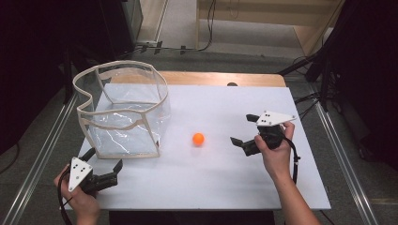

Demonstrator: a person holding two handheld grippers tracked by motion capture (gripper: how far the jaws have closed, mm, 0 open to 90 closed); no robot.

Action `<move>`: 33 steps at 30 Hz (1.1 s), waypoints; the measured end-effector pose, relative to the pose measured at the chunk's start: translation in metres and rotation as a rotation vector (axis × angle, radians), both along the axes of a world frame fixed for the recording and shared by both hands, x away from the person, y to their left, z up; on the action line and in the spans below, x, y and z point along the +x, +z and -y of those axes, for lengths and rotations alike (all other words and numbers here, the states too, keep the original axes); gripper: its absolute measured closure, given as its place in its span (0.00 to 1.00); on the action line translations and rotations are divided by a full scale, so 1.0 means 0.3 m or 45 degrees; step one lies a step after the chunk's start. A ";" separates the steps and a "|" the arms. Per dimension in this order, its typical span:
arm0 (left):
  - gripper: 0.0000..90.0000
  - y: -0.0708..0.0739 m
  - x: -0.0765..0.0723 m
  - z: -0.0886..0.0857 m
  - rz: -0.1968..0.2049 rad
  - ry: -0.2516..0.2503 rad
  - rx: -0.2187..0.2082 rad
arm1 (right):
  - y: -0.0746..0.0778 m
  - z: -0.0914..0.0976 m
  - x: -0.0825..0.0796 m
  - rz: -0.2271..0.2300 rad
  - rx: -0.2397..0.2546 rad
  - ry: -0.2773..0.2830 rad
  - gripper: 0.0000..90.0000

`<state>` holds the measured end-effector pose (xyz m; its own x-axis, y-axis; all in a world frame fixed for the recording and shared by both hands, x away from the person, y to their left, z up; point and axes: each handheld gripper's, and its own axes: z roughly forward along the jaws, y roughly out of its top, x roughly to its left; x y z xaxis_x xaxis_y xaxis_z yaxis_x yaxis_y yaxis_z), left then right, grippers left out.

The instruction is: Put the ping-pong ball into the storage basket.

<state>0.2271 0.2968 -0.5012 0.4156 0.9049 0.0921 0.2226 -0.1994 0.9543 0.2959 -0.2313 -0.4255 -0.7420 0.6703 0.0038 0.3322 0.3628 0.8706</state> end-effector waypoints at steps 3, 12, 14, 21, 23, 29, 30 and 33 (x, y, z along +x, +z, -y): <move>0.00 0.000 0.000 0.000 -0.001 0.000 -0.002 | 0.000 -0.012 0.009 -0.003 -0.001 0.010 0.00; 0.00 0.000 0.000 0.000 0.001 -0.002 -0.004 | 0.005 -0.048 0.032 -0.015 -0.020 0.040 0.00; 0.00 0.000 0.000 0.000 0.001 -0.002 -0.004 | 0.003 -0.061 0.040 -0.025 -0.029 0.049 0.00; 0.00 0.000 0.000 -0.001 0.000 -0.003 -0.004 | 0.005 -0.081 0.053 -0.031 -0.040 0.064 0.00; 0.00 0.000 0.000 -0.001 0.000 -0.003 -0.004 | 0.007 -0.091 0.060 -0.037 -0.044 0.071 0.00; 0.00 0.000 0.000 -0.001 0.000 -0.003 -0.005 | 0.008 -0.103 0.071 -0.054 -0.056 0.086 0.00; 0.00 0.000 0.000 -0.001 0.000 -0.003 -0.005 | 0.008 -0.109 0.076 -0.060 -0.062 0.093 0.00; 0.00 0.000 0.000 -0.001 0.000 -0.003 -0.004 | 0.009 -0.118 0.083 -0.067 -0.075 0.104 0.00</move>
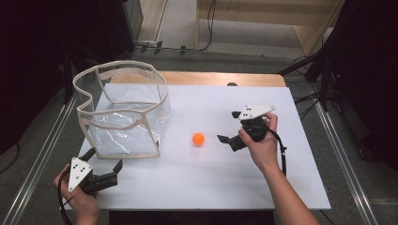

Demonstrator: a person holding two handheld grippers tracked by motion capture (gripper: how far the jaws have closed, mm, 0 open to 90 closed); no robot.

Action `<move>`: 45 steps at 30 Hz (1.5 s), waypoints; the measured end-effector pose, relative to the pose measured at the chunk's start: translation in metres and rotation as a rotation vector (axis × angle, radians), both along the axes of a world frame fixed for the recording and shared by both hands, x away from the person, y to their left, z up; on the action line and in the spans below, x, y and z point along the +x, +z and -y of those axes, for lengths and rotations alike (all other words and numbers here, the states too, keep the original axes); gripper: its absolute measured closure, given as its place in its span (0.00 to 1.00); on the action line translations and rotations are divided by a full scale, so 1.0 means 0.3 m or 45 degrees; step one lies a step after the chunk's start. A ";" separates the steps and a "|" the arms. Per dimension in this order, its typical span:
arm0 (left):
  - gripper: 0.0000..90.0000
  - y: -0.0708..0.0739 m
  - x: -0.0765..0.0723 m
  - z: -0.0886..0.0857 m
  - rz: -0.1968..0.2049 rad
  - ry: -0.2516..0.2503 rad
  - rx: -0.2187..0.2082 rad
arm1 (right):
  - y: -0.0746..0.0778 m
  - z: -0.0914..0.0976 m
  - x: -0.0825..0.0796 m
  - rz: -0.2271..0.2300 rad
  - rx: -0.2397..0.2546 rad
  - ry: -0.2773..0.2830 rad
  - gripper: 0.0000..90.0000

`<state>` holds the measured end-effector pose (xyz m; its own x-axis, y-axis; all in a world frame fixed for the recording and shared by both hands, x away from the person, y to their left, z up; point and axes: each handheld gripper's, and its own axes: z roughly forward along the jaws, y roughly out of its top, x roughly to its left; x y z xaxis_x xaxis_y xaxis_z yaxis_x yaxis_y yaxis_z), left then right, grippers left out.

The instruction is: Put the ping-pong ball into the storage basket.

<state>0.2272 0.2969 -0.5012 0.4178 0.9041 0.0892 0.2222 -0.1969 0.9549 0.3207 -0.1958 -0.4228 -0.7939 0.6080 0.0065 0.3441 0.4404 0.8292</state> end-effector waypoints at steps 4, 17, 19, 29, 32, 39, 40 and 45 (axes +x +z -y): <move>0.00 0.000 0.000 0.000 0.000 0.000 -0.001 | 0.002 -0.009 0.007 -0.007 -0.013 0.009 0.00; 0.00 0.000 0.000 -0.001 -0.002 0.000 -0.001 | -0.001 -0.049 0.036 -0.049 -0.057 0.038 0.00; 0.00 0.000 0.000 -0.001 -0.003 0.000 -0.001 | -0.002 -0.054 0.040 -0.053 -0.063 0.046 0.00; 0.00 0.000 0.001 -0.001 -0.002 -0.001 0.000 | -0.012 -0.078 0.060 -0.082 -0.099 0.075 0.00; 0.00 0.000 0.001 -0.001 -0.002 -0.001 0.000 | -0.016 -0.085 0.067 -0.095 -0.115 0.084 0.00; 0.00 0.000 0.001 -0.001 -0.003 -0.001 -0.002 | -0.020 -0.104 0.079 -0.115 -0.143 0.107 0.00; 0.00 0.000 0.001 -0.001 -0.003 -0.001 -0.002 | -0.022 -0.111 0.083 -0.125 -0.154 0.118 0.00; 0.00 0.000 0.001 -0.001 -0.005 0.000 -0.001 | -0.027 -0.126 0.094 -0.142 -0.185 0.134 0.00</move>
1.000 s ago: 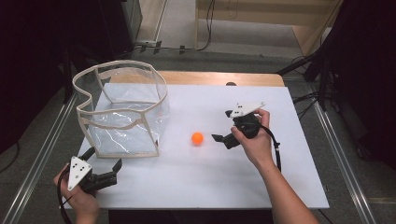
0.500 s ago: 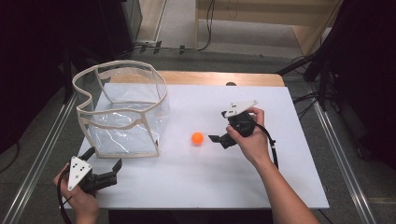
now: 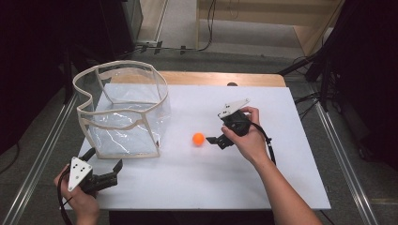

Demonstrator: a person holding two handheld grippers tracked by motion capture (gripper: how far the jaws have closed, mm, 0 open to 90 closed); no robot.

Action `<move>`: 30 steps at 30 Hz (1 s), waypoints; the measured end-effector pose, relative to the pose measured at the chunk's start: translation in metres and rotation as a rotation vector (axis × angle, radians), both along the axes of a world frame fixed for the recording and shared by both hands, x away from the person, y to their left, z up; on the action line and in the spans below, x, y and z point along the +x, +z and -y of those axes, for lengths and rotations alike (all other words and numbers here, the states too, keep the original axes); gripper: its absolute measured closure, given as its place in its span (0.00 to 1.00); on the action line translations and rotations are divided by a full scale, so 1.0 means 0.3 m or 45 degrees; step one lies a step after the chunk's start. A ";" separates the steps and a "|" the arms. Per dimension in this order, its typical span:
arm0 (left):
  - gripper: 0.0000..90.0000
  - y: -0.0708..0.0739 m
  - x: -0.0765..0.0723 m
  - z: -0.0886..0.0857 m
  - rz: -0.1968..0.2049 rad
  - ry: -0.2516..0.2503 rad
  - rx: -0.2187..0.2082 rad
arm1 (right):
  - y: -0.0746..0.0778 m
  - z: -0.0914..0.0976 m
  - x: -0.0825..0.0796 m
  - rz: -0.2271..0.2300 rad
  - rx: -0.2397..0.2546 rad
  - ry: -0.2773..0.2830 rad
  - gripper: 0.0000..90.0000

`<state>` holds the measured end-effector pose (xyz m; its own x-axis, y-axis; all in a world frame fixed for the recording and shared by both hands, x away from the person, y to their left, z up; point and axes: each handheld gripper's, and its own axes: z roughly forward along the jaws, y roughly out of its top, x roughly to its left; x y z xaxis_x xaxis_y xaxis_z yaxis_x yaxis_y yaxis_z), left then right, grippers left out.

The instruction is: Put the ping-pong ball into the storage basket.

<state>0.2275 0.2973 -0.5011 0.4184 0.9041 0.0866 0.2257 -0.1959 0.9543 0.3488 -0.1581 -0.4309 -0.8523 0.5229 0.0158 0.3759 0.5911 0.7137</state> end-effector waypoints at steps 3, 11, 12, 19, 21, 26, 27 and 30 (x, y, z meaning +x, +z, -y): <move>0.00 0.000 0.000 0.000 0.001 -0.001 -0.001 | -0.001 -0.007 0.004 -0.015 -0.012 0.013 0.00; 0.00 0.000 0.000 0.000 -0.001 -0.001 0.000 | -0.015 -0.034 0.021 -0.060 -0.061 0.061 0.00; 0.00 0.000 0.000 0.000 0.000 0.000 -0.001 | -0.017 -0.038 0.022 -0.070 -0.068 0.068 0.00; 0.00 0.000 0.000 0.000 -0.002 0.000 -0.001 | -0.029 -0.063 0.033 -0.101 -0.128 0.107 0.00; 0.00 0.000 0.000 0.000 0.000 -0.001 -0.002 | -0.030 -0.065 0.034 -0.108 -0.130 0.109 0.00; 0.00 0.000 0.000 -0.001 -0.002 0.000 -0.001 | -0.044 -0.080 0.044 -0.153 -0.170 0.129 0.00; 0.00 0.000 0.000 -0.001 -0.002 0.000 -0.001 | -0.044 -0.080 0.044 -0.153 -0.170 0.129 0.00; 0.00 0.000 0.000 0.000 -0.001 -0.001 -0.001 | -0.058 -0.084 0.055 -0.180 -0.187 0.139 0.00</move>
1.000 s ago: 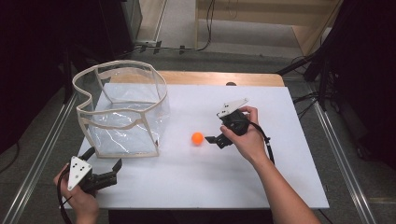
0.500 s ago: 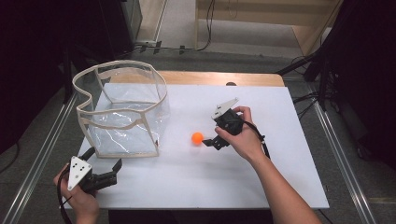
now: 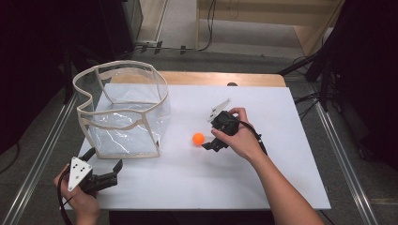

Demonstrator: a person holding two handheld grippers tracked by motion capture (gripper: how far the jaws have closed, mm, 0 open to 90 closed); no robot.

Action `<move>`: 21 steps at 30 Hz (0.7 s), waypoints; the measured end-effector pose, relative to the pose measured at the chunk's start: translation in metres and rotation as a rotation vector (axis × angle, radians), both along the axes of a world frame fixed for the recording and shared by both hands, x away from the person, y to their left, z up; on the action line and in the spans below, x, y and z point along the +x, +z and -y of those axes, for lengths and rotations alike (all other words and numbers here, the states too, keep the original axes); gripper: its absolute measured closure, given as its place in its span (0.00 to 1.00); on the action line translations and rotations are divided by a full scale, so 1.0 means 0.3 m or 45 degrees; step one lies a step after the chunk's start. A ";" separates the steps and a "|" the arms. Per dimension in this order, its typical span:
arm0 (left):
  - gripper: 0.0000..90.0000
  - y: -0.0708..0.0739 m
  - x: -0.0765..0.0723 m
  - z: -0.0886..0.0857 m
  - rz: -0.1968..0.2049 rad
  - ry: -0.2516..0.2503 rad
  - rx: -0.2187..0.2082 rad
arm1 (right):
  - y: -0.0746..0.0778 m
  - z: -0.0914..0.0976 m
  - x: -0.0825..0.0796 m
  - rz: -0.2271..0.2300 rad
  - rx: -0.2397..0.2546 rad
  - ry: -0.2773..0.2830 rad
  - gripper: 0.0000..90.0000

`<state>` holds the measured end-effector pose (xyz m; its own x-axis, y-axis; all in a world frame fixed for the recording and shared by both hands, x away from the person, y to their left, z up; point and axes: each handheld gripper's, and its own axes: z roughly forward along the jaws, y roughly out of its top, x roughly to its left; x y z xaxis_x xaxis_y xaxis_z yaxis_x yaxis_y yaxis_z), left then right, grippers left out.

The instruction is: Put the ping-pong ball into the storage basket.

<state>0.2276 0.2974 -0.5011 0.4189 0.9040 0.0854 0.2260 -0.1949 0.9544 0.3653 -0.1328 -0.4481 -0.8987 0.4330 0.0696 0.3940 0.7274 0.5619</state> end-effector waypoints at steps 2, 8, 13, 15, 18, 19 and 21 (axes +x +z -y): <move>0.00 0.000 0.000 0.000 0.000 0.000 -0.001 | -0.003 -0.001 0.002 -0.007 -0.004 0.002 0.00; 0.00 0.000 0.000 0.000 0.000 0.000 0.000 | -0.016 -0.018 0.010 -0.032 -0.041 0.014 0.00; 0.00 0.000 0.000 0.000 -0.001 0.000 0.000 | -0.028 -0.041 0.022 -0.051 -0.050 0.020 0.00; 0.00 0.000 0.000 0.000 -0.001 0.000 -0.001 | -0.030 -0.046 0.024 -0.057 -0.053 0.024 0.00; 0.00 0.000 0.000 0.000 -0.002 0.000 0.000 | -0.040 -0.061 0.030 -0.069 -0.075 0.031 0.00; 0.00 0.000 0.000 0.000 -0.001 -0.001 -0.001 | -0.043 -0.066 0.030 -0.073 -0.079 0.026 0.00; 0.00 0.000 0.000 -0.001 -0.002 -0.001 -0.001 | -0.049 -0.073 0.035 -0.068 -0.087 0.039 0.00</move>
